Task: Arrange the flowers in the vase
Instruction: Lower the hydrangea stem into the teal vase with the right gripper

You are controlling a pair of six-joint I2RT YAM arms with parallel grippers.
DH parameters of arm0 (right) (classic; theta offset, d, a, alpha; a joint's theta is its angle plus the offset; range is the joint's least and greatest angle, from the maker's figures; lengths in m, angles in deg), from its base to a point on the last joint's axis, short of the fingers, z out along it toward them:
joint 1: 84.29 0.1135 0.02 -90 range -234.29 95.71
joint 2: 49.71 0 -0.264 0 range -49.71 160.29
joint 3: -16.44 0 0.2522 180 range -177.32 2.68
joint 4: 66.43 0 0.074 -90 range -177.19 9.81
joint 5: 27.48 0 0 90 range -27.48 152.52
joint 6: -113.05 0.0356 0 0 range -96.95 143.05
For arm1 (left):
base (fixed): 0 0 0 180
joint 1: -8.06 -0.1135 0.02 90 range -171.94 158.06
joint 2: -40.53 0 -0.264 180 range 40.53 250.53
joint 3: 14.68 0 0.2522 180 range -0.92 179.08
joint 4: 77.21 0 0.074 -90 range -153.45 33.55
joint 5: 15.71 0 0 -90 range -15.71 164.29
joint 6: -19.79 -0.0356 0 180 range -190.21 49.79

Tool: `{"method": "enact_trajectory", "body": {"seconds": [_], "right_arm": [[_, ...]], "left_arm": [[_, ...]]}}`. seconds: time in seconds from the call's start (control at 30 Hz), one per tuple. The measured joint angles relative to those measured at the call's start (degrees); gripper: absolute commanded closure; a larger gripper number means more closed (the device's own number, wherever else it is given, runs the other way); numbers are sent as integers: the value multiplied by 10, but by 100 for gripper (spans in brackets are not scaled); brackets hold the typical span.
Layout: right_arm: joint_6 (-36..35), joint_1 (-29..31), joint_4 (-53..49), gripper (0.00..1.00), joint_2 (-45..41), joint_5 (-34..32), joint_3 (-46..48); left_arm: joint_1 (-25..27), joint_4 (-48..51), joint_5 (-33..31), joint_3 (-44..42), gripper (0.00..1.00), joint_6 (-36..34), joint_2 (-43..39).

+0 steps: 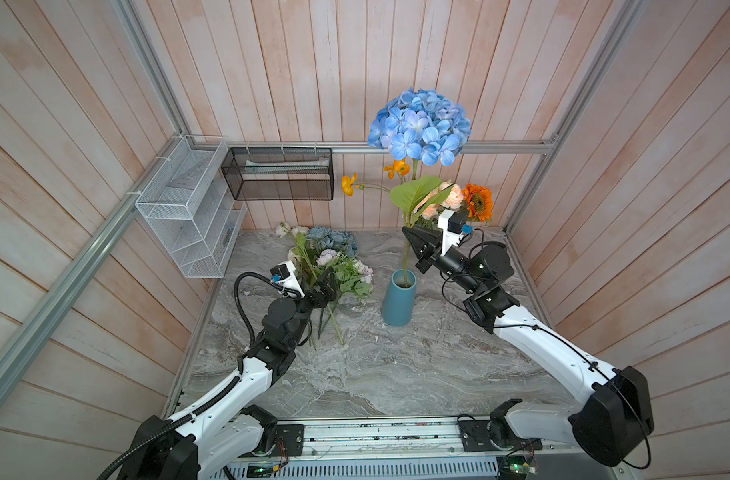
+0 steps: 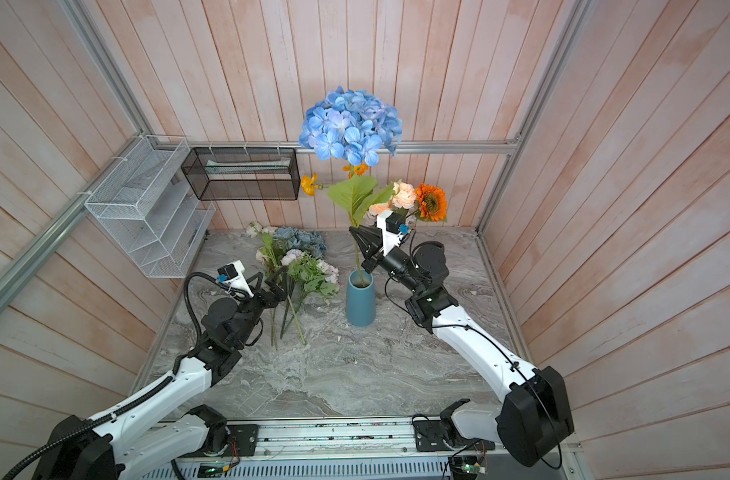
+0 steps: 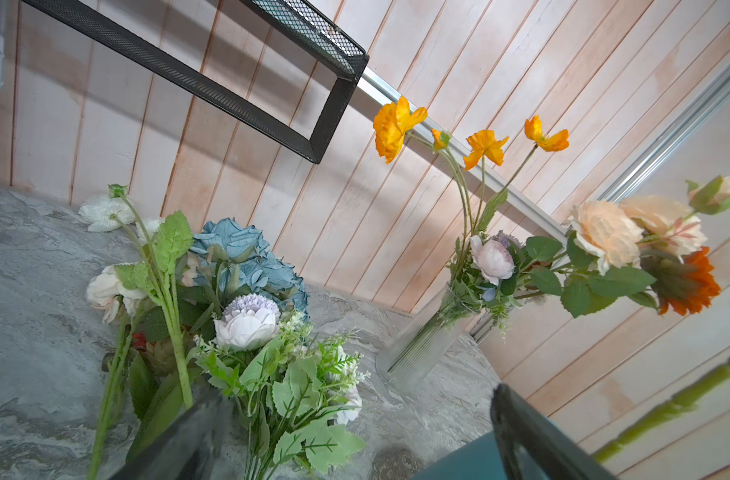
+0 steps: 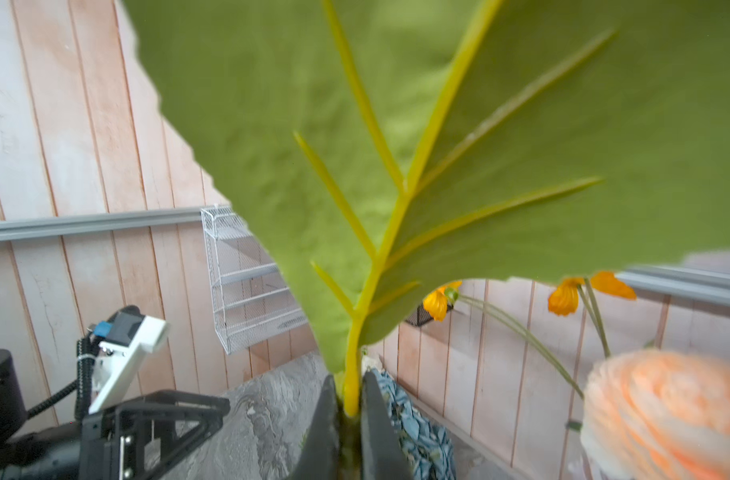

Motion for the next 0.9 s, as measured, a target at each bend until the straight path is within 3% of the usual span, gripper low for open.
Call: {"method": "enact_trajectory", "body": {"seconds": [0.3, 0.6, 0.9], "right_arm": [[27, -1, 9, 100, 10, -36, 96], [18, -1, -44, 100, 17, -65, 107], [-8, -1, -126, 86, 17, -104, 107]], "left_arm": [[-2, 10, 0, -5, 0, 19, -2], [-2, 16, -3, -5, 0, 30, 8], [-9, 37, -22, -5, 1, 36, 8]]}}
